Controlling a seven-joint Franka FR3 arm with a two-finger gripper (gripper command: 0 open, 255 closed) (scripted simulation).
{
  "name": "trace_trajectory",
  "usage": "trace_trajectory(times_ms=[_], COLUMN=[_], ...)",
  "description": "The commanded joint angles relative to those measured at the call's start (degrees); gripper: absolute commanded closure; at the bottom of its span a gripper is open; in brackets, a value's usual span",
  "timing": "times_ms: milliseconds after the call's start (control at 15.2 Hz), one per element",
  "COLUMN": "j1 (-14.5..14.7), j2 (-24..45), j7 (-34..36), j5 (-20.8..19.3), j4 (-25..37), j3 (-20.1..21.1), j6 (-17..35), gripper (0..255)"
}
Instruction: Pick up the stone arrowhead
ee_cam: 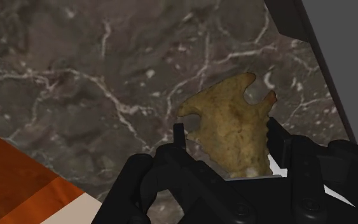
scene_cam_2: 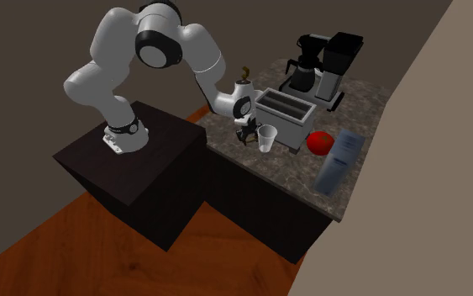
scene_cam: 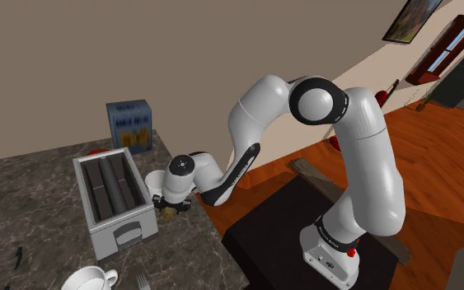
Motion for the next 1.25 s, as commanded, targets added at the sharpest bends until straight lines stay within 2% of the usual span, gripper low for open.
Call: trace_trajectory(times_ms=[0, 1056, 1188], j1=[0.0, -6.2, -6.3], j2=[0.0, -10.6, -10.7], j7=[0.0, -7.5, -7.6], j5=[0.0, 8.8, 8.9], j4=[0.0, -5.7, -5.8], j3=[0.0, 7.9, 8.0], j6=[0.0, -5.1, -5.1], gripper=[255, 255, 255])
